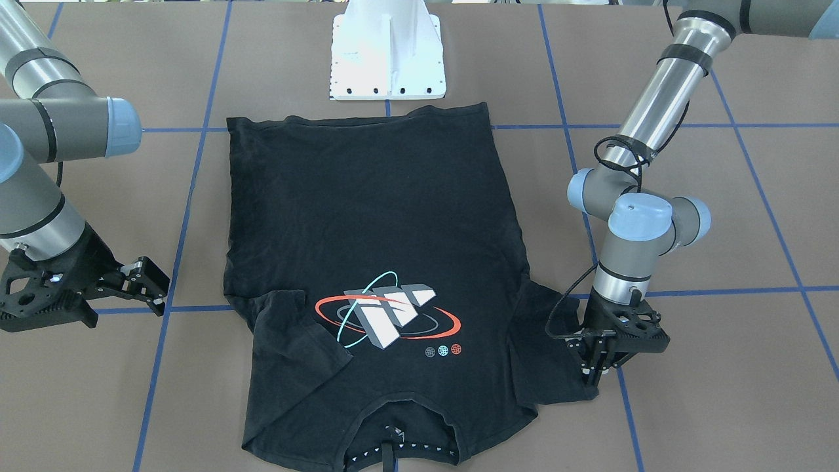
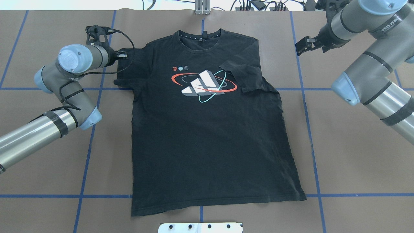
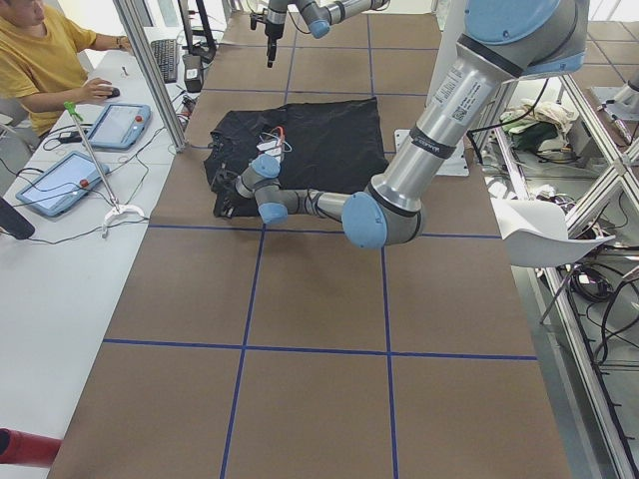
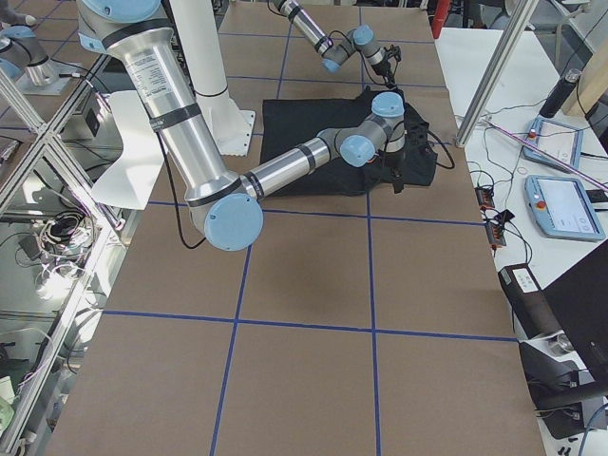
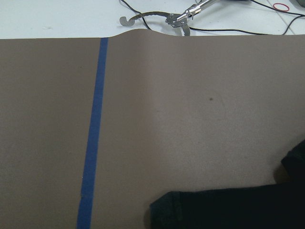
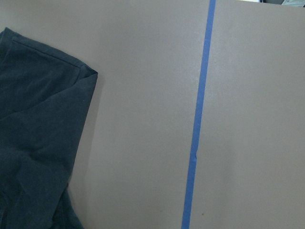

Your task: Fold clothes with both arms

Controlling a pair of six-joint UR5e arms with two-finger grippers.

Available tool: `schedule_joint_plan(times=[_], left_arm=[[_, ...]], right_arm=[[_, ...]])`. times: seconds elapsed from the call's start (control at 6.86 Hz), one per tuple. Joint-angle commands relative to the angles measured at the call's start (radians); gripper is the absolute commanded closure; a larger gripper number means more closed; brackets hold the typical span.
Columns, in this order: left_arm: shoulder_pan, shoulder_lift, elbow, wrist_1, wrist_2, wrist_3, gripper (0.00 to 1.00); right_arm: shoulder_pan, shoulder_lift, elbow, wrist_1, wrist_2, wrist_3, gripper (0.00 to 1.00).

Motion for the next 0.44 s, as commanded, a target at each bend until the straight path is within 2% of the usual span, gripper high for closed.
schedule_joint_plan(times=[0.0,0.29], left_arm=[[0.0,0.005,-0.006,-0.005,0.001,-0.002,1.0],[-0.008,0.006,-0.07,0.0,-0.002,-0.002,1.0]], right_arm=[[-0.001,0.0,0.0,0.0,0.0,0.001,0.0],[0.001,0.003,0.001,0.0,0.0,0.004,0.0]])
